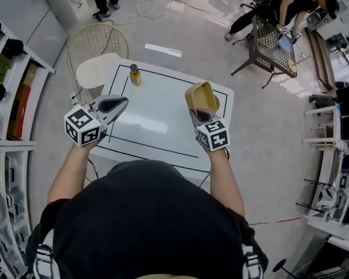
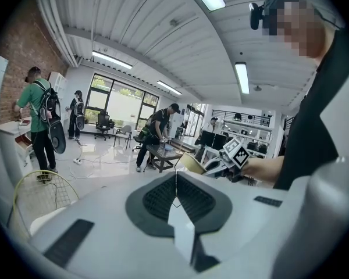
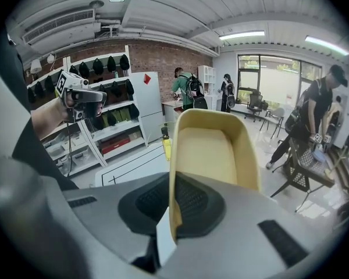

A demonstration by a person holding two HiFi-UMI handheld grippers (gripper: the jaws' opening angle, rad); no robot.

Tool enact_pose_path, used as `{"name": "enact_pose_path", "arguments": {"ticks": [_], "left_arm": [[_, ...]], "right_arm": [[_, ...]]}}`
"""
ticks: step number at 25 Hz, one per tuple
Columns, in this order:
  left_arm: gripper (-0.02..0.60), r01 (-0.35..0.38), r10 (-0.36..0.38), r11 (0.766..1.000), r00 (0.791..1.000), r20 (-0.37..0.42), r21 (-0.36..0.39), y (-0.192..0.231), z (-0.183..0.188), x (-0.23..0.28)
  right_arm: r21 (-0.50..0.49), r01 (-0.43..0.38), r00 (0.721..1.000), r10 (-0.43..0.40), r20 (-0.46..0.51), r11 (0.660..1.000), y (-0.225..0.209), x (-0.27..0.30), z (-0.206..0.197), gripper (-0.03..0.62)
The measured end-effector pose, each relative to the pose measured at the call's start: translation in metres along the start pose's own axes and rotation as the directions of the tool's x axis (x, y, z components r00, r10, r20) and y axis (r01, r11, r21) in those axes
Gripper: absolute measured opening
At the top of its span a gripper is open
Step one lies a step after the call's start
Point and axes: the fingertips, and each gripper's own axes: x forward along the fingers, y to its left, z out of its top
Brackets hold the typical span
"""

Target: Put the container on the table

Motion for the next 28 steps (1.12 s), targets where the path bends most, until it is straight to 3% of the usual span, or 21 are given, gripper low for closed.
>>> {"name": "enact_pose_path", "arguments": {"ticks": [28], "left_arm": [[0.008, -0.009, 0.006, 0.998, 0.999, -0.048, -0.062, 0.044, -0.021, 0.005]], "right_arm": [[0.047, -0.057, 0.983, 0.064, -0.173, 0.997, 0.007, 0.09, -0.065, 0.008]]}}
